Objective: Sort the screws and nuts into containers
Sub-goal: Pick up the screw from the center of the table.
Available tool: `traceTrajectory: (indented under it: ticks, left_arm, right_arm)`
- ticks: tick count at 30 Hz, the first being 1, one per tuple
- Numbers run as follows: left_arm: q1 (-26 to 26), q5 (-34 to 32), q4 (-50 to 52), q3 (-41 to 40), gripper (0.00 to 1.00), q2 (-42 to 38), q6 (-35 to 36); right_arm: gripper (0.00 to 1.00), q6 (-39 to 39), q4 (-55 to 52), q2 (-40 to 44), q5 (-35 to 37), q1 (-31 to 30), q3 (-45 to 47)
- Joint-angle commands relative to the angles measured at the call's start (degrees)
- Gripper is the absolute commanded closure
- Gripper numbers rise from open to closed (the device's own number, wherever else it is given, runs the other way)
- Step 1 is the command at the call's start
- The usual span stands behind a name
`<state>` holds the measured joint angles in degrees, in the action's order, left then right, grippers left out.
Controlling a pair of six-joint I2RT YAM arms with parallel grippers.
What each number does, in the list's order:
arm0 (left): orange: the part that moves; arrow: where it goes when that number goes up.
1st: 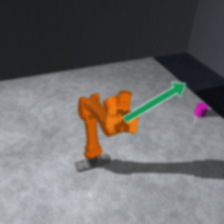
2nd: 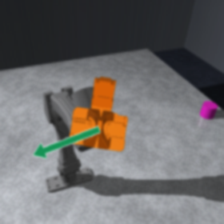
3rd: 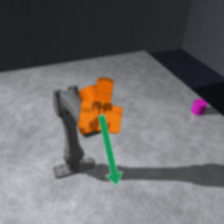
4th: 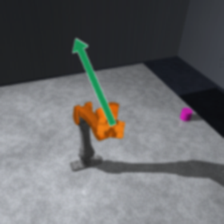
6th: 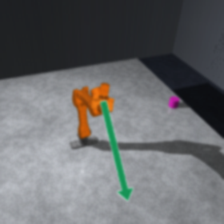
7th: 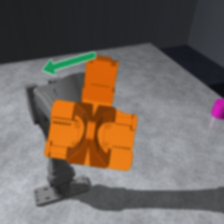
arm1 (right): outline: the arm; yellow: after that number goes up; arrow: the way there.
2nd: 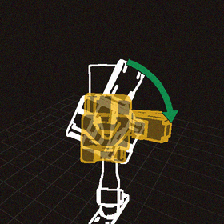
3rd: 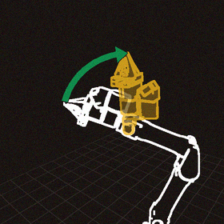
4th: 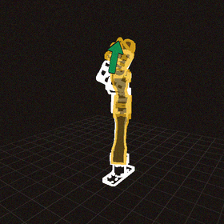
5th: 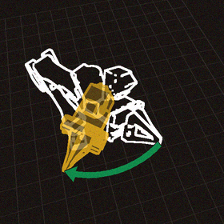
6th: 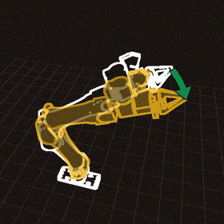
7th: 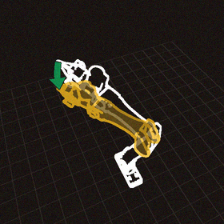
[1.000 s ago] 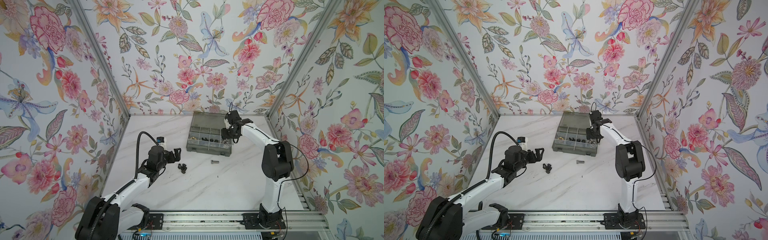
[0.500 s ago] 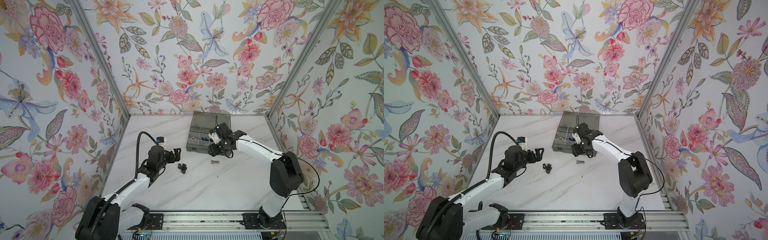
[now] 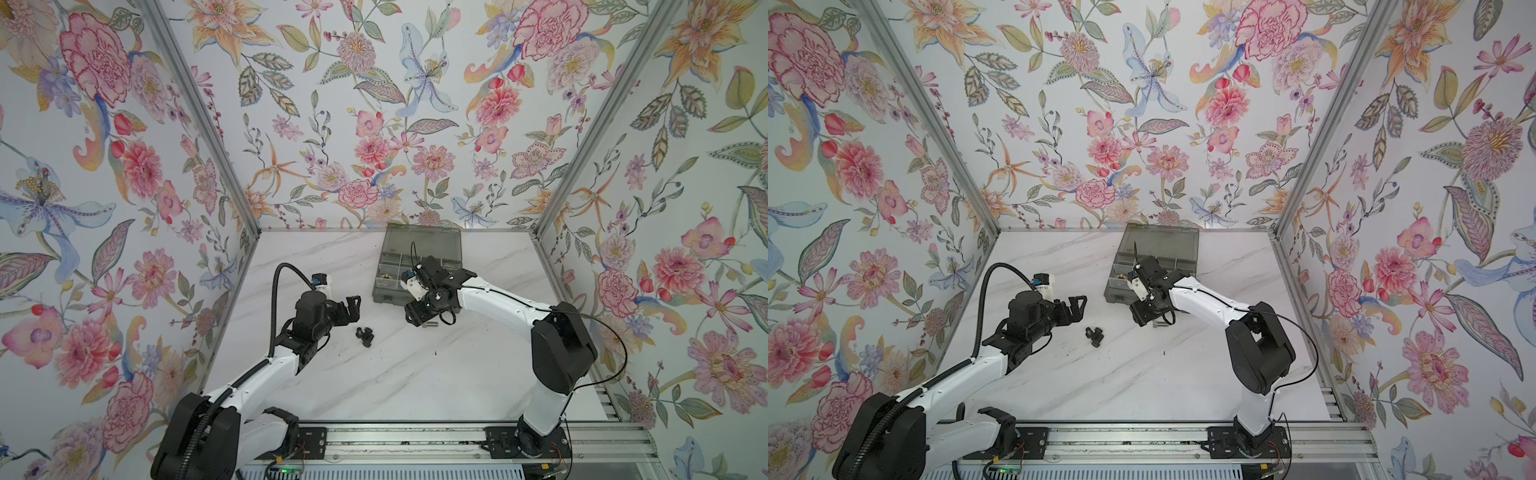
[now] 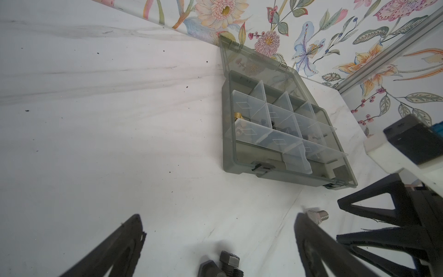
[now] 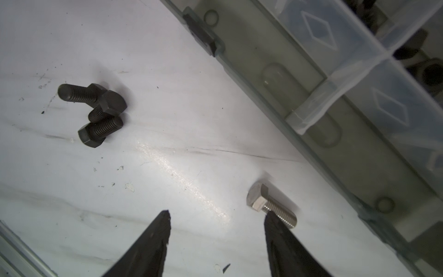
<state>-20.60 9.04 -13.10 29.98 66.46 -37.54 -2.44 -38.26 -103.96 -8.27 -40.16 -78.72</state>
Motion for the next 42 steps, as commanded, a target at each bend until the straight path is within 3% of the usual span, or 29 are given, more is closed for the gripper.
traceTrajectory:
  ticks: [1, 14, 21, 29, 42]
  left_arm:
    - [1.35, 1.92, -1.01, -1.65, 0.01, -0.94, -0.53]
    - [8.85, 9.43, -6.24, -7.96, 0.01, -6.70, -6.17]
    - [11.58, 12.56, -9.89, -10.94, 0.01, -7.22, -9.42]
    - [12.25, 11.70, -8.96, -11.08, 0.01, -6.35, -9.57]
    - [12.82, 11.70, -8.83, -11.52, 0.01, -6.52, -9.74]
  right_arm:
    - [0.34, 2.12, 1.03, -1.90, -3.45, -2.86, 0.27]
    - [0.34, -3.89, 20.75, -5.66, -8.46, -10.58, 0.23]
    - [0.36, -3.45, 23.31, -10.84, -8.34, -12.19, -4.43]
    - [0.39, -2.39, 23.87, -15.23, -7.04, -13.19, -7.79]
    - [0.57, -2.04, 24.53, -18.15, -6.72, -14.27, -8.03]
